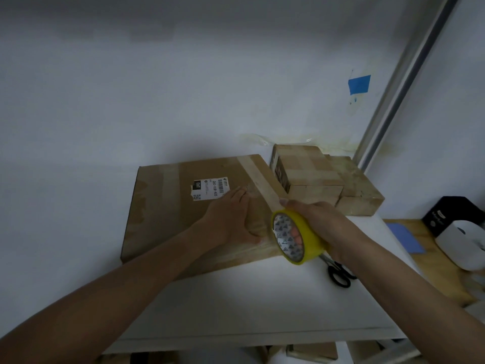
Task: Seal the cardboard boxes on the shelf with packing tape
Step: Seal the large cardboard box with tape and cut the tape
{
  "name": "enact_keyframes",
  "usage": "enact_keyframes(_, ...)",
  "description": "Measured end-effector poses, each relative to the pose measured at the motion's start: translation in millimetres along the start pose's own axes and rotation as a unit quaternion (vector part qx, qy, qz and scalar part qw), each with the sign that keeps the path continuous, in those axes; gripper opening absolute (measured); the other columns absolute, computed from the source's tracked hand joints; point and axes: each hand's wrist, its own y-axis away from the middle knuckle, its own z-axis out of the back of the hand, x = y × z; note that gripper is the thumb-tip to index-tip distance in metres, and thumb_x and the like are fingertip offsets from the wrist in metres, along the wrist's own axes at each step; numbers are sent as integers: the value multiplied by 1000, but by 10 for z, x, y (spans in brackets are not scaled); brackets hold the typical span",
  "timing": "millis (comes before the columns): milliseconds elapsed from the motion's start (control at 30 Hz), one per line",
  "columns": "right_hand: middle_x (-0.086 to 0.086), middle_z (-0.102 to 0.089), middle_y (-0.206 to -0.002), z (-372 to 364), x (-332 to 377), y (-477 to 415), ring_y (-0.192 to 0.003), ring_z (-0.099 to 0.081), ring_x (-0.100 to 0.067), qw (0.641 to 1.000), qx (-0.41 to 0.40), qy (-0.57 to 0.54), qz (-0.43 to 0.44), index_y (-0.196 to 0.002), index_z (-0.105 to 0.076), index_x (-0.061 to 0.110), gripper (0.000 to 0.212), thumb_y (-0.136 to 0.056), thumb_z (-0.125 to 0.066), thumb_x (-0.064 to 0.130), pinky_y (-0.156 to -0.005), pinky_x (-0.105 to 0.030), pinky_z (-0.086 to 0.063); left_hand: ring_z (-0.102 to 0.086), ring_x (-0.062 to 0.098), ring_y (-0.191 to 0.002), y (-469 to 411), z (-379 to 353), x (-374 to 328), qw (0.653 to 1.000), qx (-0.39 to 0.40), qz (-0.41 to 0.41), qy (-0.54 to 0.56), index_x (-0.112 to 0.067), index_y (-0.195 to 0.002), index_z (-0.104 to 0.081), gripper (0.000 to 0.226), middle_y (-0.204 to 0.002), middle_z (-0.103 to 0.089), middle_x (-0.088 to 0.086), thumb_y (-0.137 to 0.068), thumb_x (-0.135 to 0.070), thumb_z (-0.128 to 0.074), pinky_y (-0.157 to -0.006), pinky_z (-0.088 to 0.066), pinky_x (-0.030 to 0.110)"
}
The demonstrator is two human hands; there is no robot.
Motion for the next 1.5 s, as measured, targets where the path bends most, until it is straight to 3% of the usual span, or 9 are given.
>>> enact_keyframes(67, -12, -75, -79, -33, -42, 10, -72, -73, -27, 1000, 18, -13, -5, -95, -69, 3, 47, -79, -73, 47, -74, -38, -61, -10, 19, -153, -1, -10, 2, 1000, -6, -1, -3, -6, -156, -14, 124, -166, -12, 7, -70, -84, -57, -123, -13, 35)
enact_keyframes(167, -16, -70, -66, -80, -41, 120, -51, -66, -23, 995, 88, -39, -25, -87, -64, -2, 33, -89, -69, 30, -51, -28, -57, -13, 20, -152, -6, -8, -3, 1000, -22, 0, -1, -6, -156, -17, 123, -165, -15, 8, -70, -83, -58, -123, -13, 34)
enact_keyframes(233, -24, -70, -72, -100, -71, 171, -53, -65, -27, 991, 123, -37, -40, -90, -63, -4, 28, -90, -67, 25, -53, -31, -57, -13, 20, -152, -9, -3, -5, 1000, -19, -1, 0, -5, -156, -15, 124, -165, -15, 8, -70, -84, -58, -124, -13, 35)
enact_keyframes(300, -26, -70, -76, -88, -104, 171, -56, -67, -28, 990, 127, -40, -53, -94, -62, -4, 30, -87, -70, 24, -56, -33, -57, -11, 20, -152, -6, -6, -2, 1000, -10, 7, 4, -6, -157, -12, 126, -166, -11, 6, -70, -86, -56, -124, -14, 36)
enact_keyframes(467, -14, -68, -61, -47, -173, 243, -47, -65, -19, 977, 168, -29, -131, -86, -63, -1, 32, -88, -69, 31, -45, -24, -53, -2, 19, -153, -5, 37, -8, 999, 42, 13, 9, -7, -158, -1, 130, -167, 1, 5, -71, -87, -53, -123, -10, 38)
enact_keyframes(633, -13, -68, -60, -16, -233, 258, -47, -65, -18, 980, 155, -46, -115, -85, -63, 0, 34, -87, -68, 33, -43, -22, -51, 2, 18, -153, -7, 50, -9, 998, 59, 12, 10, -8, -158, 4, 131, -167, 6, 5, -70, -86, -55, -123, -6, 37)
enact_keyframes(867, -22, -69, -72, -65, -336, 196, -55, -68, -26, 977, 171, -48, -122, -91, -63, -8, 43, -88, -68, 34, -55, -32, -59, 2, 20, -153, 34, 95, -44, 998, 53, 13, -3, -7, -158, 5, 131, -167, 7, 6, -72, -83, -57, -122, -3, 35)
enact_keyframes(1200, -25, -70, -77, -97, -574, 81, -59, -68, -28, 973, 178, -61, -132, -92, -64, -8, 46, -83, -73, 36, -61, -36, -58, 6, 20, -153, 66, 67, -54, 999, 46, 24, 10, -4, -157, 7, 133, -166, 10, 9, -72, -83, -57, -121, 1, 32)
enact_keyframes(1500, -30, -69, -83, -178, -785, -66, -62, -69, -30, 976, 172, -66, -115, -93, -63, -10, 43, -87, -70, 31, -55, -30, -57, 5, 18, -153, 169, 100, -80, 999, 30, 16, 35, -12, -158, 5, 125, -166, 9, 3, -75, -71, -67, -121, -8, 34)
